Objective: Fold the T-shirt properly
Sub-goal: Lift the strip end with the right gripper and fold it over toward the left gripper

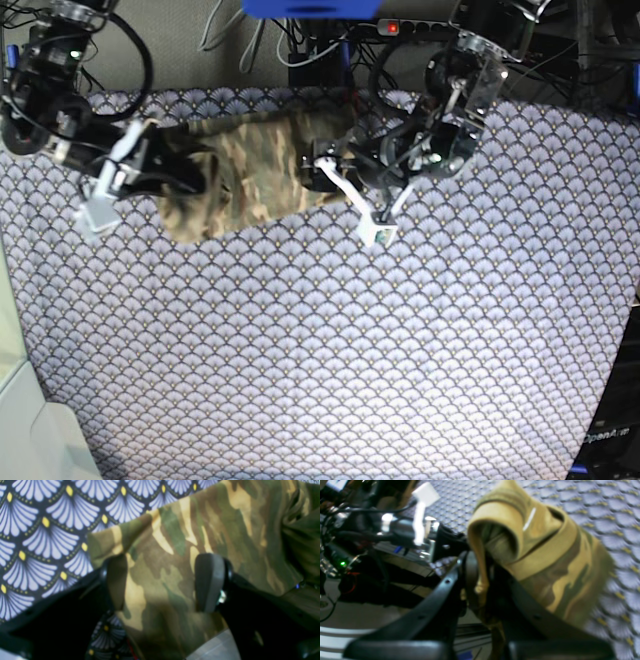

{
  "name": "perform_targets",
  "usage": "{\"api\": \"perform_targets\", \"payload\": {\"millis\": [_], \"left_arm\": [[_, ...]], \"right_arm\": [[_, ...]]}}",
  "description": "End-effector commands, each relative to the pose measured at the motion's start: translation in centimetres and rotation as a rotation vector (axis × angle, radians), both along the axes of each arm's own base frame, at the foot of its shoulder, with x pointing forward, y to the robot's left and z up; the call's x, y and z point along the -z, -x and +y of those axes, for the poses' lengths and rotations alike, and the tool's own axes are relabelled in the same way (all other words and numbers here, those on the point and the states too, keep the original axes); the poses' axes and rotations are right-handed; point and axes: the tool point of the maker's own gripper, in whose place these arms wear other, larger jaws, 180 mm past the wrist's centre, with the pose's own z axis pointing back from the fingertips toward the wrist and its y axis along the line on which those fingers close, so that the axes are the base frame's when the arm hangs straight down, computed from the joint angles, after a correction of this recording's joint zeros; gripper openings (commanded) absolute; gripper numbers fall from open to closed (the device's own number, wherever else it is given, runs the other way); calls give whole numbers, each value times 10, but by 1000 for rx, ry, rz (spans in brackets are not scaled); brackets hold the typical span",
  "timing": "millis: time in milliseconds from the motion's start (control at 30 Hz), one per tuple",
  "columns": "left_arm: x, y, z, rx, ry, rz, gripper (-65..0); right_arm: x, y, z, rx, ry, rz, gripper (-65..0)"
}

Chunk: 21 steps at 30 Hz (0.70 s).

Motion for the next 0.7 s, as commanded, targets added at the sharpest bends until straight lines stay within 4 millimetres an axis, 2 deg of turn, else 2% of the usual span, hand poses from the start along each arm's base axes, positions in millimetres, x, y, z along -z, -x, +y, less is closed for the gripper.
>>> {"api": "perform_targets", "payload": {"millis": [0, 200, 333, 500, 667], "left_arm": [[-7, -5, -1, 3, 9, -17, -229], [-6, -3, -1, 4, 11, -12, -229], [-7, -1, -2, 2, 19, -11, -229], [-4, 4, -2, 3, 17, 0, -229], [-4, 4, -3, 3, 21, 2, -229]], "right_arm": [[-19, -8, 9, -18, -42, -70, -650], [-25, -7, 51, -108, -123, -82, -650], [-27, -5, 69, -139, -161, -78, -650], [-28, -8, 74, -131, -164, -82, -650], [-8, -15, 70, -100, -74, -42, -650]]}}
